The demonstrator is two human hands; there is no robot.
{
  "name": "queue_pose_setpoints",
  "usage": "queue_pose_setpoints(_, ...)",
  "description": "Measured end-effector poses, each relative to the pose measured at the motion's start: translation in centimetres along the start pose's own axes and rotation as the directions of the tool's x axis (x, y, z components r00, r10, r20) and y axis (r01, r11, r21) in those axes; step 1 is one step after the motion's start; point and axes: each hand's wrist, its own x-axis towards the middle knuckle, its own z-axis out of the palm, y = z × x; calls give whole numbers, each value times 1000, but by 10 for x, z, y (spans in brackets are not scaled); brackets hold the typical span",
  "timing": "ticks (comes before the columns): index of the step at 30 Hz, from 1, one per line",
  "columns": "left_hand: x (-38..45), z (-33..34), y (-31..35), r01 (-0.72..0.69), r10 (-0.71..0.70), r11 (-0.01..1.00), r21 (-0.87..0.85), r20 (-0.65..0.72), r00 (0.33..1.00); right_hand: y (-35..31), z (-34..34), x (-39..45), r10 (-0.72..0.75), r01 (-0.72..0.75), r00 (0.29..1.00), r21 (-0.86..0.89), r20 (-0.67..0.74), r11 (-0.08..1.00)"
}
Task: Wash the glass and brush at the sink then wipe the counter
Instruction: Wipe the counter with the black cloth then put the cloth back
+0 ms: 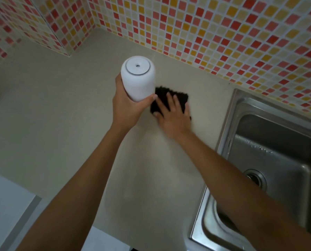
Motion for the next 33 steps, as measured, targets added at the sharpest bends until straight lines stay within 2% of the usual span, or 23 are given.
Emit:
queue_pose_setpoints(2, -3, 6, -1, 10, -10, 1000, -7, 8, 1000, 27, -16, 31, 100, -102, 993, 31, 63, 994)
queue_pose_setpoints(5, -12, 13, -4, 32, -31, 999, -6, 48, 998, 59, -22, 35, 183, -186, 979, 34, 85, 982)
queue_pose_setpoints(10, -26, 25, -5, 68, -66, 997, -20, 84, 994, 65, -11, -19, 180, -180, 984, -2, 10, 984)
queue_pose_setpoints(14, -24, 34, 2, 57, -55, 998, -24, 94, 994, 32, 10, -96, 53, -54, 998, -38, -44, 998)
queue_pose_setpoints(16, -21, 37, 5, 64, -58, 997, -54, 94, 994, 8, 22, -135, -79, 78, 996, -25, -43, 997)
queue_pose_setpoints(19, -21, 43, 12, 62, -53, 995, -78, 110, 993, -7, 34, -177, -288, 288, 957, -15, 12, 957)
queue_pose_setpoints(21, -23, 44, 14, 62, -52, 994, -86, 115, 992, 4, 34, -180, -344, 344, 939, -23, 19, 939)
queue_pose_setpoints(23, -27, 44, 13, 62, -51, 995, -81, 123, 991, 21, 31, -165, -306, 305, 952, -52, 2, 951)
queue_pose_setpoints(28, -45, 40, 5, 62, -56, 997, -40, 137, 989, 59, 13, -108, -63, 59, 997, -100, -33, 993)
queue_pose_setpoints(33, -69, 37, -5, 82, -76, 996, -40, 143, 987, 81, -2, -79, 113, -115, 991, -30, -65, 993)
